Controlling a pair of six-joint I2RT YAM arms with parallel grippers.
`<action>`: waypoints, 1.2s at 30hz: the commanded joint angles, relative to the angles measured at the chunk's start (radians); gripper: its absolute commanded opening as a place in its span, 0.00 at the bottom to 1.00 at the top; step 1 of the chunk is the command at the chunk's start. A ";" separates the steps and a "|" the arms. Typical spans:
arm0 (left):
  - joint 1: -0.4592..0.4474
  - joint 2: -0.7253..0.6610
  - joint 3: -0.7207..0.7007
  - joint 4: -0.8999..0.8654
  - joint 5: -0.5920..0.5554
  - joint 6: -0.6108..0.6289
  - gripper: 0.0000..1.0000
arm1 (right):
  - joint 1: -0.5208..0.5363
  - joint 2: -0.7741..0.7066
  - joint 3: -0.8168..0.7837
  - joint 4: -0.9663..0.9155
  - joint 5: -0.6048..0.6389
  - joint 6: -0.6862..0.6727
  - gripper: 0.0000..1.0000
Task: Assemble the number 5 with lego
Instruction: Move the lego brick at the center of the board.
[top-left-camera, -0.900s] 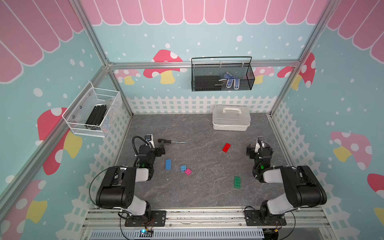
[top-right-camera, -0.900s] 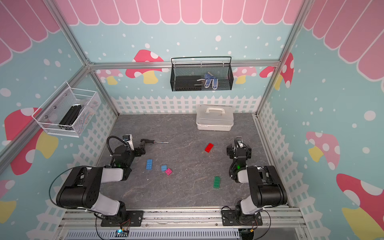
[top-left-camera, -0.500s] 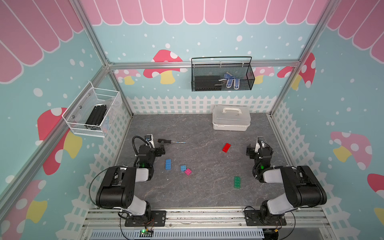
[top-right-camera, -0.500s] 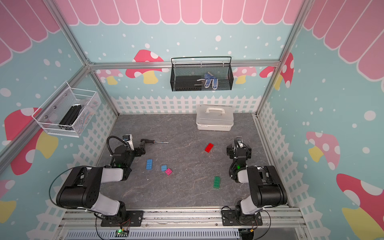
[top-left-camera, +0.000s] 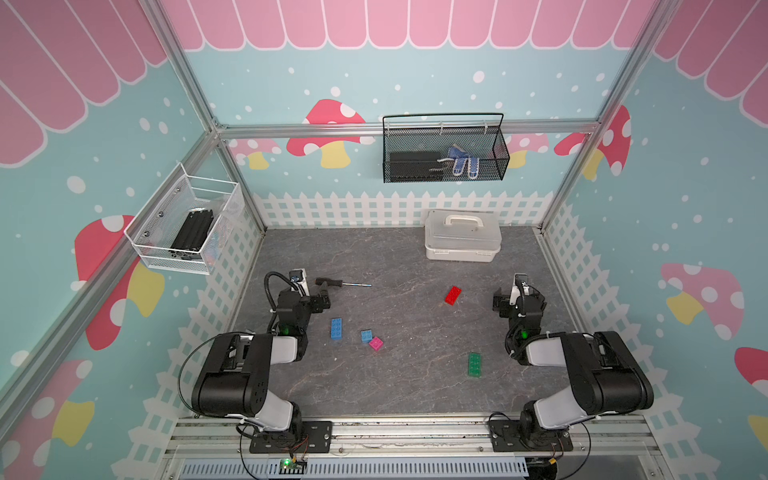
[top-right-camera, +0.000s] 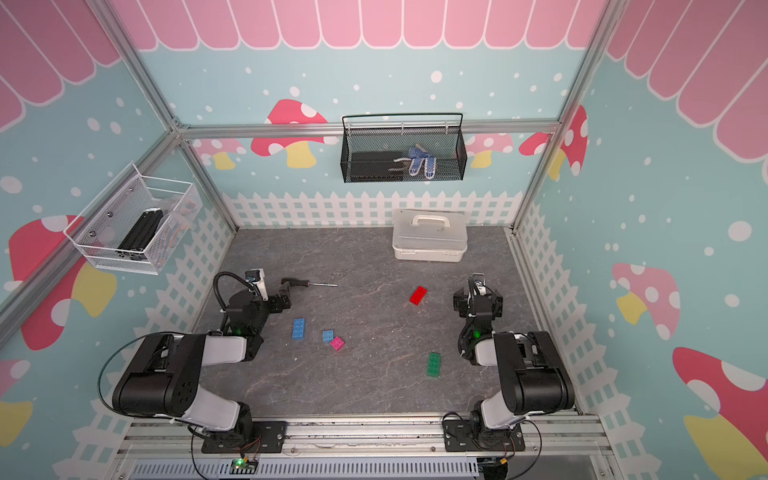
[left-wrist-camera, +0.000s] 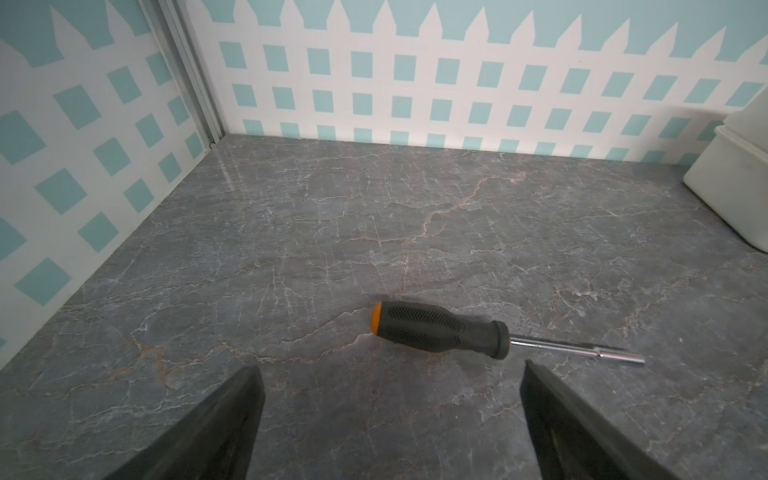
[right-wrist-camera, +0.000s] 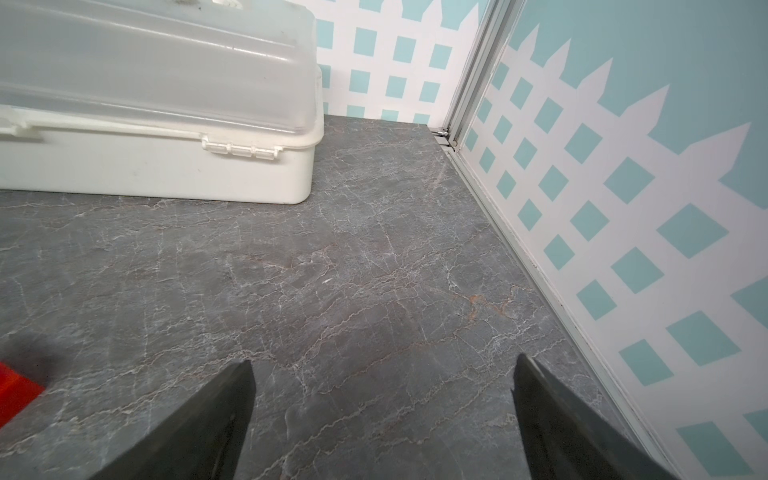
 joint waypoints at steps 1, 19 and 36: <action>-0.007 -0.027 0.043 -0.050 -0.077 -0.015 0.99 | 0.004 -0.027 0.005 -0.013 0.016 -0.004 0.99; -0.231 -0.239 0.419 -0.877 -0.252 -0.193 0.99 | 0.202 -0.296 0.625 -1.598 -0.024 0.379 0.91; -0.313 -0.288 0.449 -1.055 -0.038 -0.289 0.99 | 0.433 -0.377 0.401 -1.791 -0.275 0.670 0.72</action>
